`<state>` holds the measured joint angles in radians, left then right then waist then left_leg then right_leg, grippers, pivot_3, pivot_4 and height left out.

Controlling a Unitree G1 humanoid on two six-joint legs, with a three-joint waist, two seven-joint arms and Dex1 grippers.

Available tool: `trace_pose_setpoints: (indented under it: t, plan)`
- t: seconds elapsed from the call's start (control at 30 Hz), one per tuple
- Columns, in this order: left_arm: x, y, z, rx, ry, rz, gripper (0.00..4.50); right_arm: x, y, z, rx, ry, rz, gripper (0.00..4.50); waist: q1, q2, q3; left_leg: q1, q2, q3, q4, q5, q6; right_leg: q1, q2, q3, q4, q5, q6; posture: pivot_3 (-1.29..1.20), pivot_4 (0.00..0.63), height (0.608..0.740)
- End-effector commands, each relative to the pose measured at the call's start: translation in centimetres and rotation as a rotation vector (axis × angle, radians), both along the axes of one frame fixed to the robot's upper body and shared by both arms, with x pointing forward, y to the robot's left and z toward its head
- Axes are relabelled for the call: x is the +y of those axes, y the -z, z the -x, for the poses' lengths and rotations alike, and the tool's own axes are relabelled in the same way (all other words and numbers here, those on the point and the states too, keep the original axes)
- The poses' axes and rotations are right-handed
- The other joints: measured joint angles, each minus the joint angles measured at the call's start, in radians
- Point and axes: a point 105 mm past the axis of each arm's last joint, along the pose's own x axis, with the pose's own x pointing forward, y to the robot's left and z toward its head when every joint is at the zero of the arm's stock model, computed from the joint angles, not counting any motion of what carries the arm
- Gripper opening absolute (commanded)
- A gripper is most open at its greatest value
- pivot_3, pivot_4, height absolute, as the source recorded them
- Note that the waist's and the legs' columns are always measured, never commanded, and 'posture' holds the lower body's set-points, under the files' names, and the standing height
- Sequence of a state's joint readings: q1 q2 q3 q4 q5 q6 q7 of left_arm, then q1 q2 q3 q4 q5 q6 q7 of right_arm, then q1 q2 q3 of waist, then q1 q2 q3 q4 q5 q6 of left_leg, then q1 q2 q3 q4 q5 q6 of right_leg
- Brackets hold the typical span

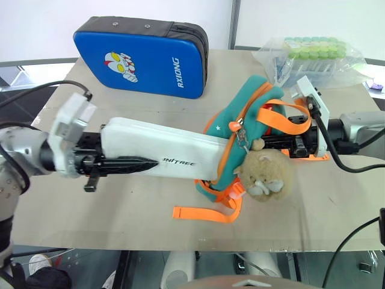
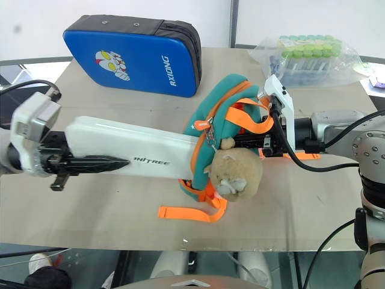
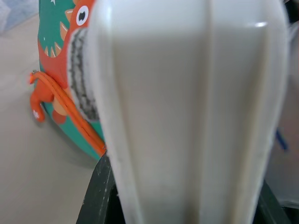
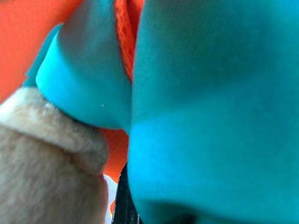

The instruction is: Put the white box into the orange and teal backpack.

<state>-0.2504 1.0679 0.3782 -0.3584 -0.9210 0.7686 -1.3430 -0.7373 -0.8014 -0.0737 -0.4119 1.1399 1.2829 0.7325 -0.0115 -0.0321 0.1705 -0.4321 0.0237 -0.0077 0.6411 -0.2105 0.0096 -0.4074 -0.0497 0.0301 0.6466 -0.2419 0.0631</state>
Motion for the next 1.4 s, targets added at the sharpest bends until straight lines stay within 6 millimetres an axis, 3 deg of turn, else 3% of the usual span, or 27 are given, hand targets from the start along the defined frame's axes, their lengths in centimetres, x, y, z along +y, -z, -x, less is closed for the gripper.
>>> trace_pose_setpoints:
  t: [0.03, 0.37, 0.57, 0.7, 0.93, 1.07, 1.17, 1.23, 1.3, 1.4]
  plan:
    - [-2.2, -0.5, -1.1, -0.125, -0.06, 0.004, 1.08, 0.6, -1.7, 0.9, -0.07, -0.054, -0.037, 0.04, 0.003, 0.0, 0.0, 0.0, 0.0, 0.0, 0.0, 0.0, 0.0, 0.0, 0.0, 0.0, 0.0, 0.0, 0.0, 0.0, 0.15, 0.74]
    - [-3.8, -1.3, -4.8, -0.249, -0.304, 0.041, 1.08, 1.0, -1.8, 1.2, -0.087, -0.049, -0.061, 0.04, 0.0, 0.0, 0.0, 0.0, -0.001, -0.002, 0.002, 0.0, 0.0, 0.001, 0.001, 0.0, 0.001, 0.0, 0.0, 0.0, 0.15, 0.74]
    - [-6.6, -1.1, -1.8, -0.211, -0.003, 0.04, 1.08, 1.7, -2.0, 1.2, -0.123, -0.062, -0.091, 0.04, 0.002, 0.0, 0.0, 0.0, -0.001, -0.001, 0.002, 0.0, 0.0, 0.001, 0.001, 0.0, 0.001, 0.0, 0.0, 0.0, 0.15, 0.74]
    - [-7.6, -0.2, -2.5, -0.212, 0.079, -0.007, 1.08, 1.9, -1.7, 1.1, -0.131, -0.075, -0.073, 0.04, 0.003, 0.0, 0.0, -0.001, -0.001, -0.002, 0.002, 0.0, 0.0, 0.001, 0.0, 0.0, 0.001, 0.0, 0.0, 0.0, 0.15, 0.74]
    - [-12.1, 1.2, -5.6, -0.216, 0.083, -0.057, 1.08, 2.4, -1.7, 1.8, -0.149, -0.113, -0.066, 0.04, 0.001, 0.0, 0.0, 0.0, -0.001, -0.002, 0.004, 0.0, 0.0, 0.002, 0.001, 0.0, 0.001, 0.0, 0.0, 0.0, 0.15, 0.74]
    - [-15.1, 3.2, -6.5, -0.201, 0.094, -0.125, 1.08, 2.6, -1.5, 1.9, -0.155, -0.11, -0.072, 0.04, 0.002, 0.0, 0.0, -0.001, -0.001, -0.003, 0.003, 0.0, 0.0, 0.002, 0.001, -0.001, 0.001, 0.0, 0.0, 0.0, 0.15, 0.74]
    - [-18.5, 4.2, -8.1, -0.175, 0.072, -0.085, 1.08, 2.8, -1.4, 1.5, -0.168, -0.076, -0.103, 0.04, 0.005, 0.0, 0.0, -0.001, -0.002, -0.003, 0.004, 0.0, 0.0, 0.002, 0.001, -0.001, 0.001, 0.0, 0.0, 0.0, 0.15, 0.74]
    - [-19.6, 4.5, -9.1, -0.222, 0.053, -0.068, 1.08, 2.8, -1.4, 1.0, -0.175, -0.04, -0.127, 0.04, 0.012, 0.0, -0.001, -0.001, -0.002, -0.004, 0.006, 0.0, 0.0, 0.004, 0.001, -0.002, 0.002, 0.0, 0.001, 0.0, 0.15, 0.74]
    - [-18.5, 4.9, -11.5, -0.275, -0.051, -0.057, 2.08, 2.6, -1.1, -0.1, -0.188, 0.04, -0.14, 0.0, 0.011, 0.0, -0.001, -0.001, -0.002, -0.003, 0.007, 0.0, 0.0, 0.004, 0.001, -0.001, 0.002, 0.001, 0.001, 0.0, 0.15, 0.74]
    - [-14.4, 1.8, -13.7, -0.354, -0.23, 0.093, 3.3, 1.5, -0.2, -2.4, -0.228, 0.215, -0.123, 0.0, 0.001, 0.0, -0.001, 0.001, -0.002, -0.003, 0.007, 0.0, 0.0, 0.004, 0.001, 0.0, 0.003, 0.001, 0.001, 0.0, 0.15, 0.74]
